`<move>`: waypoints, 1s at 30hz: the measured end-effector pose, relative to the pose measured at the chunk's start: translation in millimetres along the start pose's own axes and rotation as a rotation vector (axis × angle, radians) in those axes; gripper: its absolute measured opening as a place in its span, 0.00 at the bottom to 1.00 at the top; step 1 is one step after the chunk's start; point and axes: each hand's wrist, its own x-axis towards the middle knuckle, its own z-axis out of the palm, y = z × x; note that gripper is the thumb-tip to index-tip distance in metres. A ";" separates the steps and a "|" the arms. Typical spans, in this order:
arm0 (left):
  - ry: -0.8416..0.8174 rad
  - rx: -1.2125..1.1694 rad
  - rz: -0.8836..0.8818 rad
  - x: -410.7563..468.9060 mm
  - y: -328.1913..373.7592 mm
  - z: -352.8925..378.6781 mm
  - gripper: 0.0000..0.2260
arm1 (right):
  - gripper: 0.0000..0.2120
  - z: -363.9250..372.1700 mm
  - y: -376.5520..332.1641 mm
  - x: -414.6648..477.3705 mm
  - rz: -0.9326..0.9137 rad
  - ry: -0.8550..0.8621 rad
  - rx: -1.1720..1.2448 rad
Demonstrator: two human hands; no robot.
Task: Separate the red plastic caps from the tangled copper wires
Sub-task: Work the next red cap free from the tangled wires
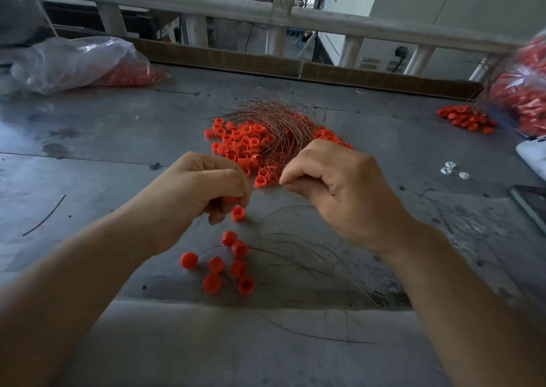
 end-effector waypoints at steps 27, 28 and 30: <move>-0.086 0.022 -0.042 1.8 -5.3 6.0 0.14 | 0.08 10.5 -15.5 -2.1 0.060 -0.149 0.073; -0.090 0.012 -0.034 1.2 -4.9 5.7 0.12 | 0.07 9.5 -14.9 -1.7 0.060 -0.122 0.074; -0.072 -0.039 0.005 0.2 -3.9 5.2 0.09 | 0.06 4.6 -13.2 -1.2 0.077 -0.064 0.053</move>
